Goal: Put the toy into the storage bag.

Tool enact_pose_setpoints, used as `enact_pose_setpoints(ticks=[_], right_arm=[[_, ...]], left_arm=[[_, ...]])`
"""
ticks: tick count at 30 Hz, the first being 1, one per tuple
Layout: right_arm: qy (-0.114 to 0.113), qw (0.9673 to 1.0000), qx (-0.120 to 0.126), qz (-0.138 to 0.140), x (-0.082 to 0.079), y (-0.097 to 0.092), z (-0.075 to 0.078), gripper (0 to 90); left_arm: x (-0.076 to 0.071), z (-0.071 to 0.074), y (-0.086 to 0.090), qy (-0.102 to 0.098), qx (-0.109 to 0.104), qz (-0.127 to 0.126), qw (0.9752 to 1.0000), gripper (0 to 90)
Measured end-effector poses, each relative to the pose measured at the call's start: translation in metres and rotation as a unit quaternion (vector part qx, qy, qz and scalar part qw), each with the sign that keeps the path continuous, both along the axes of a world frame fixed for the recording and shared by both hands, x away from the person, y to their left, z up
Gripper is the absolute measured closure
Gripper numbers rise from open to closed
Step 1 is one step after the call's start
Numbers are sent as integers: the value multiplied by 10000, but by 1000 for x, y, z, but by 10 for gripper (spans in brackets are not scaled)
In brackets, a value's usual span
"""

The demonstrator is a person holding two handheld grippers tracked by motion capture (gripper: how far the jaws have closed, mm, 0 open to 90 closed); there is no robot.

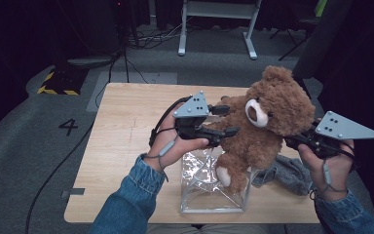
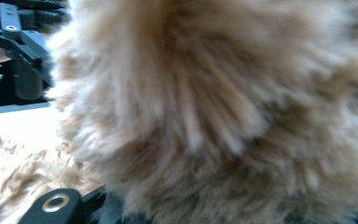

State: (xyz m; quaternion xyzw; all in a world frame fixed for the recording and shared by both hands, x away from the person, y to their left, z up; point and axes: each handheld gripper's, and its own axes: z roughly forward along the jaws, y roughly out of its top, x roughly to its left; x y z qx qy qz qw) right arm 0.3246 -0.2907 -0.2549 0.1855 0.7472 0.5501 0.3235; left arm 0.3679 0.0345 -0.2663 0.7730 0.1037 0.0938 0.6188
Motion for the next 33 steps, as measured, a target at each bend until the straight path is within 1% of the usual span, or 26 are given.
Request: enact_pose_setpoints(ticks=[2, 3, 4, 5, 6, 8, 9, 10, 11, 12, 13, 14, 15, 16, 18, 19, 22, 23, 24, 25, 26, 27, 28, 31, 33], right_arm=[[-163, 9998, 64, -58, -4, -1, 5, 661], [-163, 9998, 64, -58, -4, -1, 5, 661], [-226, 9997, 86, -74, -5, -2, 7, 661], [-276, 9995, 104, -94, -6, -2, 9, 661], [-342, 9993, 115, -130, -7, -2, 11, 661], [-469, 9983, 173, -300, -9, -4, 18, 662], [-469, 9983, 173, -300, -9, -4, 18, 662], [-538, 9974, 210, -422, -8, -8, 24, 661], [-545, 9970, 245, -495, -8, -10, 26, 661], [-545, 9970, 245, -495, -8, -10, 26, 661], [-627, 9961, 240, -573, -6, -12, 28, 661], [-627, 9961, 240, -573, -6, -12, 28, 661], [-688, 9955, 218, -611, -4, -12, 28, 661], [-723, 9951, 232, -632, -3, -12, 29, 661], [-687, 9952, 279, -644, -2, -11, 30, 661], [-782, 9943, 318, -654, 1, -9, 31, 661], [-738, 9946, 338, -647, 4, -4, 33, 659], [-624, 9958, 284, -609, 8, 1, 30, 657], [-624, 9958, 284, -609, 8, 1, 30, 657], [-425, 9974, 230, -536, 14, 7, 22, 657], [-425, 9974, 230, -536, 14, 7, 22, 657], [-227, 9984, 249, -460, 17, 13, 11, 656], [-184, 9986, 249, -430, 17, 14, 7, 656], [-123, 9992, 214, -330, 17, 17, 1, 655], [-55, 9996, 168, -235, 17, 23, -5, 654]], left_arm=[[0, -1, 4, 22, 38, 30, 10000, 345], [0, -1, 4, 22, 38, 30, 10000, 345], [0, -2, 5, -3, 63, 28, 10000, 345], [0, -3, 5, 32, 51, 20, 10000, 344], [0, -4, 5, 21, 47, 33, 10000, 344], [1, -5, 6, 45, 39, 39, 10000, 344], [1, -5, 6, 45, 39, 39, 10000, 344], [1, -5, 7, 75, 7, 66, 10000, 344], [1, -5, 7, 75, 7, 66, 10000, 344], [2, -5, 8, 82, 12, 65, 9999, 344], [3, -6, 8, 99, -18, 92, 9999, 344], [3, -6, 8, 99, -18, 92, 9999, 344], [3, -7, 8, 120, -11, 99, 9999, 344], [4, -7, 9, 88, 12, 100, 9999, 344], [3, -8, 8, 92, -14, 106, 9999, 344], [3, -8, 8, 95, -15, 94, 9999, 344], [3, -8, 9, 111, -21, 95, 9999, 344], [3, -8, 9, 128, -11, 111, 9999, 344], [3, -8, 9, 128, -11, 111, 9999, 344], [3, -9, 11, 133, 16, 100, 9999, 344], [3, -9, 11, 133, 16, 100, 9999, 344], [3, -10, 13, 139, 3, 137, 9998, 344], [4, -11, 14, 146, 26, 148, 9998, 344], [5, -13, 15, 214, -18, 190, 9996, 344], [5, -14, 16, 209, -22, 190, 9996, 344]])
